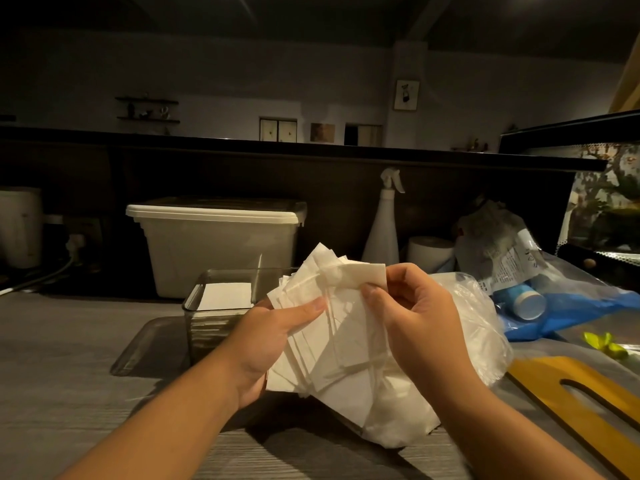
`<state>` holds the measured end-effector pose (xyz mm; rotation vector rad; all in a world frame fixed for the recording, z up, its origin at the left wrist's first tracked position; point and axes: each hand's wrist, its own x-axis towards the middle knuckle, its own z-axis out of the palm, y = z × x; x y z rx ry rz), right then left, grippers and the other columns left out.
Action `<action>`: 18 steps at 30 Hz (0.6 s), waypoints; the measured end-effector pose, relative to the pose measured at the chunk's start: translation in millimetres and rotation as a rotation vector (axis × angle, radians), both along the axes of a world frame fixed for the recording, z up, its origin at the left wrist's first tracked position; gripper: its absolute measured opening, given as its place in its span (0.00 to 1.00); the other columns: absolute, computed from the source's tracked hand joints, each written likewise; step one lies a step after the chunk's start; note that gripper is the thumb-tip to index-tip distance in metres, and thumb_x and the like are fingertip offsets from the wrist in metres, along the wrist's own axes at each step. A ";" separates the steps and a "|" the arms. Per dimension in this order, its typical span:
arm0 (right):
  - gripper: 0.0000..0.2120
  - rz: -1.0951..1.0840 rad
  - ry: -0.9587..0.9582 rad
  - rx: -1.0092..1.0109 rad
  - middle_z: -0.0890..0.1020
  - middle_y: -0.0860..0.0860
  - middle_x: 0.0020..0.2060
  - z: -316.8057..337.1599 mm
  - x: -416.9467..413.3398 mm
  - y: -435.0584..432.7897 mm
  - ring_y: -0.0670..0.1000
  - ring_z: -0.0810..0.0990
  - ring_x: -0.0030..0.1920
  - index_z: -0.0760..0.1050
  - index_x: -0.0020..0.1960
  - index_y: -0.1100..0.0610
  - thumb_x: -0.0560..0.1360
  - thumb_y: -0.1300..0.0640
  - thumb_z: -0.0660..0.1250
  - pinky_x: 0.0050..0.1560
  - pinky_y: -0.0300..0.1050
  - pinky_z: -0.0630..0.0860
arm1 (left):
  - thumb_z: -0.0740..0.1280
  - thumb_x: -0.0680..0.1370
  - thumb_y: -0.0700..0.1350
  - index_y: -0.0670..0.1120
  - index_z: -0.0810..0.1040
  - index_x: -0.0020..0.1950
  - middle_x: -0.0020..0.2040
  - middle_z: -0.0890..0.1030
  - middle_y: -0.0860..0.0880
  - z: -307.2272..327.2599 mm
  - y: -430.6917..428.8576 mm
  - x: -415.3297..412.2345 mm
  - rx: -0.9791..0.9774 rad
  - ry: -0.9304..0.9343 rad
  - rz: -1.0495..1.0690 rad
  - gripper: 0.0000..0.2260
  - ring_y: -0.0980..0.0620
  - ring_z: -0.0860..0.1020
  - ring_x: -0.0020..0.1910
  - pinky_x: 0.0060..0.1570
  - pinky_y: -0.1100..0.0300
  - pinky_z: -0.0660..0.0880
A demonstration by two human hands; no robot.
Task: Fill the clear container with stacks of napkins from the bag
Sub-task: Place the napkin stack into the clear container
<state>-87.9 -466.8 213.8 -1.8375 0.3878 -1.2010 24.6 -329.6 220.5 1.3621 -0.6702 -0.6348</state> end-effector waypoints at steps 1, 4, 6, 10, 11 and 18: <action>0.01 -0.011 -0.016 0.015 0.84 0.43 0.43 0.5 -0.2 -1.3 0.43 0.83 0.45 0.79 0.49 0.48 0.77 0.53 0.70 0.43 0.42 0.83 | 0.71 0.66 0.51 0.45 0.83 0.56 0.47 0.86 0.45 -0.2 0.4 0.5 0.005 0.005 0.002 0.21 0.44 0.85 0.49 0.52 0.48 0.78; 0.02 -0.037 -0.103 0.068 0.83 0.47 0.41 4.9 -4.0 -5.6 0.48 0.83 0.43 0.79 0.47 0.50 0.78 0.57 0.69 0.39 0.44 0.83 | 0.72 0.66 0.51 0.46 0.82 0.57 0.48 0.86 0.44 -0.6 1.1 2.4 0.000 0.016 -0.001 0.21 0.42 0.84 0.50 0.55 0.45 0.78; 0.03 0.038 -0.135 0.119 0.83 0.49 0.40 9.9 -7.5 -5.3 0.51 0.83 0.42 0.79 0.46 0.54 0.77 0.60 0.69 0.38 0.43 0.82 | 0.72 0.66 0.52 0.47 0.82 0.56 0.49 0.86 0.44 -0.9 0.7 2.7 -0.002 0.020 0.000 0.20 0.41 0.82 0.52 0.59 0.43 0.76; 0.04 0.377 -0.016 0.161 0.84 0.51 0.42 13.3 -10.1 6.1 0.53 0.85 0.44 0.81 0.46 0.55 0.73 0.57 0.74 0.43 0.46 0.82 | 0.64 0.80 0.47 0.49 0.81 0.56 0.47 0.85 0.44 -3.8 -2.1 3.6 0.006 0.032 0.013 0.09 0.40 0.81 0.50 0.53 0.42 0.78; 0.03 0.373 0.038 0.111 0.85 0.50 0.42 10.9 -8.9 8.8 0.51 0.85 0.44 0.81 0.46 0.55 0.74 0.57 0.74 0.44 0.46 0.83 | 0.60 0.82 0.44 0.48 0.81 0.57 0.46 0.86 0.44 -4.6 -2.9 4.2 0.007 0.043 0.011 0.11 0.40 0.82 0.49 0.51 0.43 0.79; 0.05 0.102 0.105 -0.105 0.82 0.38 0.42 -0.7 1.1 13.4 0.41 0.81 0.47 0.79 0.48 0.45 0.73 0.48 0.72 0.45 0.38 0.82 | 0.54 0.81 0.57 0.52 0.82 0.60 0.54 0.84 0.40 -4.7 -4.1 5.0 -0.061 0.178 -0.156 0.20 0.37 0.83 0.53 0.53 0.41 0.78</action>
